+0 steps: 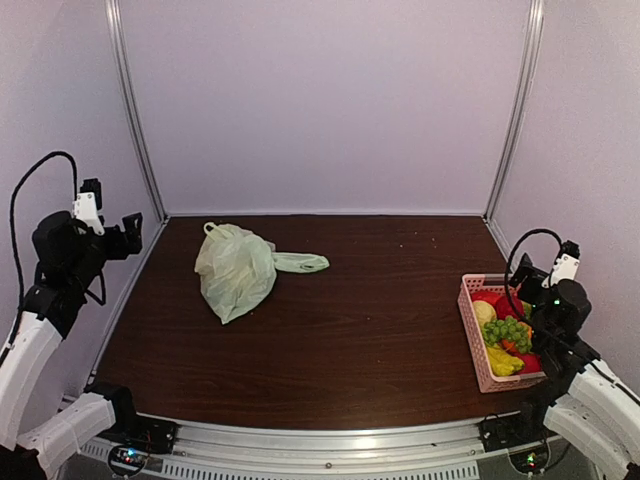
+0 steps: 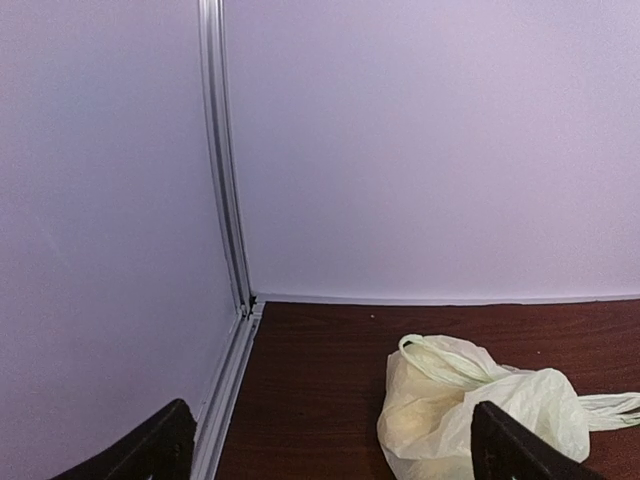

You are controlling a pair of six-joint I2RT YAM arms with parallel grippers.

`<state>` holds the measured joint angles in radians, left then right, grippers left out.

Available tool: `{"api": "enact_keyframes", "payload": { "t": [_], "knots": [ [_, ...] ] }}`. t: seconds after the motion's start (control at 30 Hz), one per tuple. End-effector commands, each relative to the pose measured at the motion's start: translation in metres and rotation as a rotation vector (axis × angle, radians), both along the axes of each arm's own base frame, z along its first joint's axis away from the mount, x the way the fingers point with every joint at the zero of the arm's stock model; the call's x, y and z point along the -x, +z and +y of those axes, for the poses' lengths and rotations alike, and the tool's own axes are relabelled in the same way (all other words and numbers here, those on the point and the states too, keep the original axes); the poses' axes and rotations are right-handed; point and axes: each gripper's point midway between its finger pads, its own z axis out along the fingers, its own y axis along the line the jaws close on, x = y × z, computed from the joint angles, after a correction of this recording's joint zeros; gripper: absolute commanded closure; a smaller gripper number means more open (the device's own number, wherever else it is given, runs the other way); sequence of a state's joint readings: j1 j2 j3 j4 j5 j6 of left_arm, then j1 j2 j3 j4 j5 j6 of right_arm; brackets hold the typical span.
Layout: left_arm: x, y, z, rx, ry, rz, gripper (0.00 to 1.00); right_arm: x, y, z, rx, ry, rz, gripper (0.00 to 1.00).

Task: Untie the knot of the plastic bag and take out the fruit
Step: Pick up the takeout bag from the center of the board.

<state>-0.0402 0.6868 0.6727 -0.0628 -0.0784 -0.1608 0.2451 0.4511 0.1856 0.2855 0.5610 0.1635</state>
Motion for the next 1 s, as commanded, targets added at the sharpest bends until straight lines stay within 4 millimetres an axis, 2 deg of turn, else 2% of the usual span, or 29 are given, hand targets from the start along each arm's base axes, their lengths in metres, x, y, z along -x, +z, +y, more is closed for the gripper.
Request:
{"api": "enact_keyframes", "payload": {
  "t": [0.0,0.3,0.4,0.5,0.6,0.7,0.87,0.97],
  "knots": [
    [0.017,-0.015,0.008,0.047,0.051,0.110,0.02,0.005,-0.004,-0.011,-0.005,-0.061,-0.016,0.00],
    [0.030,-0.027,0.006,0.065,0.041,0.174,0.02,0.007,-0.005,-0.016,-0.010,-0.088,-0.027,0.00],
    [0.030,-0.031,-0.006,0.053,-0.031,0.174,0.02,0.008,-0.005,-0.016,-0.016,-0.083,-0.044,0.00],
    [0.022,-0.045,-0.028,0.066,-0.156,0.235,0.05,0.011,-0.006,-0.018,-0.025,-0.089,-0.066,0.00],
    [0.010,-0.068,-0.062,0.105,-0.345,0.340,0.12,0.015,-0.005,-0.021,-0.031,-0.104,-0.080,0.00],
    [0.006,-0.082,-0.101,0.131,-0.527,0.401,0.12,0.017,-0.006,-0.022,-0.032,-0.112,-0.080,0.00],
    [0.011,-0.094,-0.156,0.080,-0.701,0.469,0.11,0.016,-0.007,-0.022,-0.029,-0.111,-0.071,0.00],
    [0.000,-0.097,-0.172,0.073,-0.712,0.503,0.10,0.013,-0.008,-0.020,-0.026,-0.104,-0.061,0.00]
  ]
}}
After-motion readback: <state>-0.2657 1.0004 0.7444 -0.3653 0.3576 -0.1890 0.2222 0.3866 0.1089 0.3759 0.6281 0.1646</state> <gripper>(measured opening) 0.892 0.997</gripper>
